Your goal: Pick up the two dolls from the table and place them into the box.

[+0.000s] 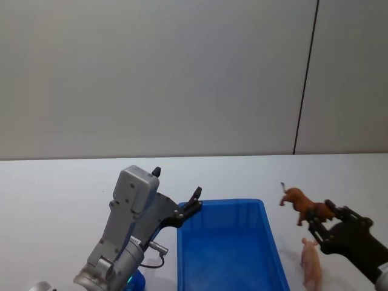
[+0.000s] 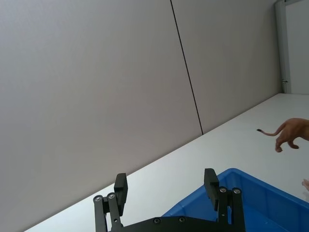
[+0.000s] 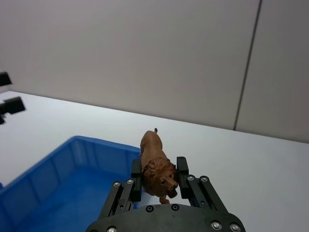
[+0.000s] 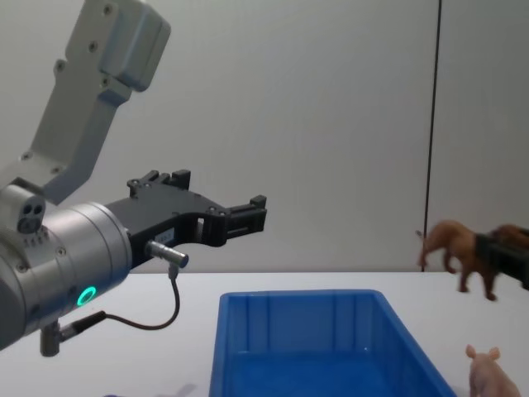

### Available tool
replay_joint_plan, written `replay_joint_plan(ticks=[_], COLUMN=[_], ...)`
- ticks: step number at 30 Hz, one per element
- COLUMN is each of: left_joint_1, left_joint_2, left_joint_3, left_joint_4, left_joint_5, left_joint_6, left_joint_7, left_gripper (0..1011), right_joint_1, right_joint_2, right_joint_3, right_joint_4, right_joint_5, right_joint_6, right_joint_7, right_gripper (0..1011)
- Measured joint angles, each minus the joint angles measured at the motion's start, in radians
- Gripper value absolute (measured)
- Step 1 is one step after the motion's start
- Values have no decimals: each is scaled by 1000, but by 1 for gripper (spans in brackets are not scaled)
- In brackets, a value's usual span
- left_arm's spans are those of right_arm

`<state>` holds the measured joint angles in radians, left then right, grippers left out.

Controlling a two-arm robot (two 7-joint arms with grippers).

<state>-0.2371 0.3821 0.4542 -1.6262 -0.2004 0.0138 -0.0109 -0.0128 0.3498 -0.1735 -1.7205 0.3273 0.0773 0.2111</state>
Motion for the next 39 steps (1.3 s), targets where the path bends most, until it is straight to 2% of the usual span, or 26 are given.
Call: replay_joint_plan(ticks=[4,12,21,23,24,29,33,39], left_joint_1=[0,0,0,0,0,0,0,0], left_joint_2=[0,0,0,0,0,0,0,0], left_joint_3=[0,0,0,0,0,0,0,0], left_joint_4=[0,0,0,0,0,0,0,0], left_joint_5=[0,0,0,0,0,0,0,0], left_joint_6=[0,0,0,0,0,0,0,0], left_joint_7=[0,0,0,0,0,0,0,0], left_gripper=[1002,1002,1001,1002,1002,1002,1002,1002], right_joint_1=[24,90,141,143,148,154,152,124], right_joint_2=[-16,-69,-108,-109,-113,-118,-116,-100], right_joint_3=[-12,-47,-71,-72,-74,-76,-76,-67], right_joint_4=[11,83,155,159,168,181,181,151], right_joint_5=[3,-1,-14,-15,-16,-22,-25,-28], right_joint_6=[0,14,21,21,21,22,23,29], right_joint_7=[45,136,174,174,174,161,142,83], right_gripper=[412,415,675,731,794,932,1001,1001])
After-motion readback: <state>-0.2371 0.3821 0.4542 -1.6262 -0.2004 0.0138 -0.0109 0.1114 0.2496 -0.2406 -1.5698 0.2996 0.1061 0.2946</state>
